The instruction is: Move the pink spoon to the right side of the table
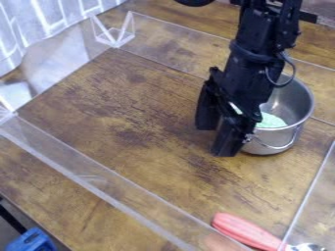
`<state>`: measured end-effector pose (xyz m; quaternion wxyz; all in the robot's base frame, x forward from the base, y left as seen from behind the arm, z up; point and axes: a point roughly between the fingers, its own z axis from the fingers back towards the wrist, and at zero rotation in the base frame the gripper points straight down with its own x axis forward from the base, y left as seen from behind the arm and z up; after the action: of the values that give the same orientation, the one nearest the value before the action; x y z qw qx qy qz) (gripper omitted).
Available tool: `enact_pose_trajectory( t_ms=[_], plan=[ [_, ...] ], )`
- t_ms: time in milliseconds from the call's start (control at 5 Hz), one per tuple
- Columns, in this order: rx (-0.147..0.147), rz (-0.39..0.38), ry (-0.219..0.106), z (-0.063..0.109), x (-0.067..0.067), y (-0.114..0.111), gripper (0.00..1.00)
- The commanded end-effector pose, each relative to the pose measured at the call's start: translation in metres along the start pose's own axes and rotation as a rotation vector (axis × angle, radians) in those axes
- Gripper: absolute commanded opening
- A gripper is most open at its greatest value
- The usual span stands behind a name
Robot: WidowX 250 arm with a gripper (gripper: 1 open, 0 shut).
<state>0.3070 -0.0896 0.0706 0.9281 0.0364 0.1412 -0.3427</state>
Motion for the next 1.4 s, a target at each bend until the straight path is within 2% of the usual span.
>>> enact_pose_trajectory(
  t_ms=[0,200,600,800,1000,1200],
  plan=[
    [0.022,-0.058,-0.029,0.007,0.001,-0.008,0.00],
    [0.029,-0.099,-0.034,0.008,0.007,-0.008,1.00],
    [0.023,-0.088,-0.057,0.004,0.008,-0.037,1.00],
    [0.023,-0.094,-0.098,0.001,0.000,-0.039,0.00],
    [0.020,-0.097,-0.124,-0.004,-0.007,-0.035,0.00],
    [0.020,-0.138,-0.146,-0.013,-0.006,-0.037,1.00]
  ],
)
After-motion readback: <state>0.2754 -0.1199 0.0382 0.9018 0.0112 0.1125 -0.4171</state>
